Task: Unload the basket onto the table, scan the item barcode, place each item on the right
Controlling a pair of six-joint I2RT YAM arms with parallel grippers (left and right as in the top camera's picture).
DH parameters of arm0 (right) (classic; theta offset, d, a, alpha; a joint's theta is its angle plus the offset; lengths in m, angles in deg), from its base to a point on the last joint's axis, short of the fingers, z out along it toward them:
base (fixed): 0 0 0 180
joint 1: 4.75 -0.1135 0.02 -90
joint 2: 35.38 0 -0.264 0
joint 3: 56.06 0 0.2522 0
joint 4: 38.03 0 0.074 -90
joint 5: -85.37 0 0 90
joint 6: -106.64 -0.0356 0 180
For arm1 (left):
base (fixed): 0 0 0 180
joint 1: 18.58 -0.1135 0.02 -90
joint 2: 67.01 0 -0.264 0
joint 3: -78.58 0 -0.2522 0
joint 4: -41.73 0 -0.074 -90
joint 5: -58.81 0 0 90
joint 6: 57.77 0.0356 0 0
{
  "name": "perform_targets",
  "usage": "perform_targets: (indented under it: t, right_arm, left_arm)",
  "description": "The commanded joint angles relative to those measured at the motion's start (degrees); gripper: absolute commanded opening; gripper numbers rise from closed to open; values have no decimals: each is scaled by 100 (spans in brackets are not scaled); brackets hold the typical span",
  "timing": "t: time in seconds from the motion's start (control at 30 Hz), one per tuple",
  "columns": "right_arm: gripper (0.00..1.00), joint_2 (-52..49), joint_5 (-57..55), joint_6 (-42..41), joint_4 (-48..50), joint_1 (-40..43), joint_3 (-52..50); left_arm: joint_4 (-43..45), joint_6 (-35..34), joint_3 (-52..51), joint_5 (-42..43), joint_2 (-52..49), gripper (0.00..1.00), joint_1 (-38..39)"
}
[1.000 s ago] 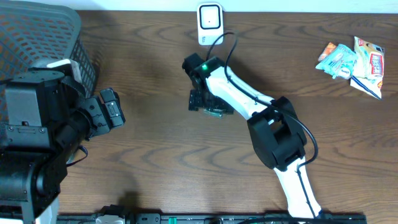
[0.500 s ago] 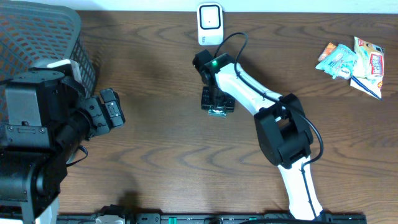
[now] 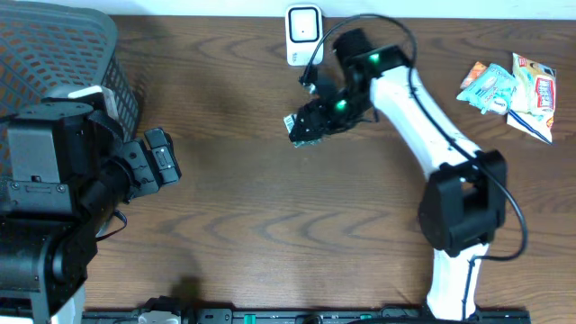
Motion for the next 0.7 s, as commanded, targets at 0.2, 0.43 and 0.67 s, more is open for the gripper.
perform_targets:
  t: [0.2,0.43,0.67]
  right_arm:
    - [63,101,2100,2557,-680,103,83]
    - [62,101,1497,2608,-678,109,83]
    - [77,98,-680,2039,-612,-247,-68]
  left_arm:
    - [-15,11,42,-33,9,98,-13]
    - [-15,11,42,-31,9,98,-13]
    - [-15,11,42,-31,9,98,-13]
